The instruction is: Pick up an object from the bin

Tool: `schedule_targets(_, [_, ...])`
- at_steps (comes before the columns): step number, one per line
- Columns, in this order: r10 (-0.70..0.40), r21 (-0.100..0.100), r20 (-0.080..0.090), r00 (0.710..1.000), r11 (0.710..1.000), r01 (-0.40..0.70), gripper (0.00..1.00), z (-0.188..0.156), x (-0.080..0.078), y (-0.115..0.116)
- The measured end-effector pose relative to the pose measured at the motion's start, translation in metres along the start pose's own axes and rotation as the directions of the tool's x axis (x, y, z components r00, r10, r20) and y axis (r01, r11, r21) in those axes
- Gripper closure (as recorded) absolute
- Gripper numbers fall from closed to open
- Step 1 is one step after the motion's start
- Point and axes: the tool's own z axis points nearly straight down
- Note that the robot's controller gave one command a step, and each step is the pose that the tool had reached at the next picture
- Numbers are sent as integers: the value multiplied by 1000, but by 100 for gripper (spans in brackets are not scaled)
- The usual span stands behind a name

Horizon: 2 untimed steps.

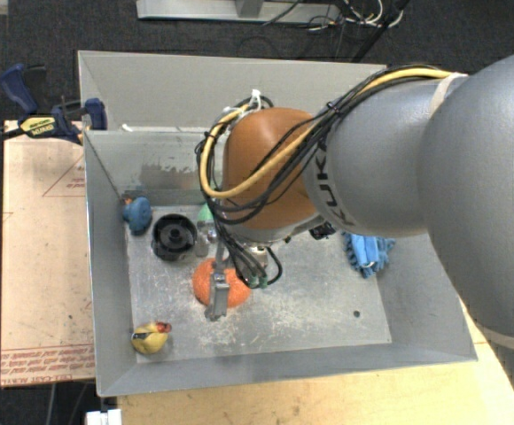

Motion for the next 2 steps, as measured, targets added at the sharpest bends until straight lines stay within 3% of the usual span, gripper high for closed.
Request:
schedule_targets(1, [-47, -2, 4, 999, 999, 47, 0, 26, -13, -28])
schedule_targets(2, [-52, -2, 5, 999, 999, 52, 100, 65, -9, -53])
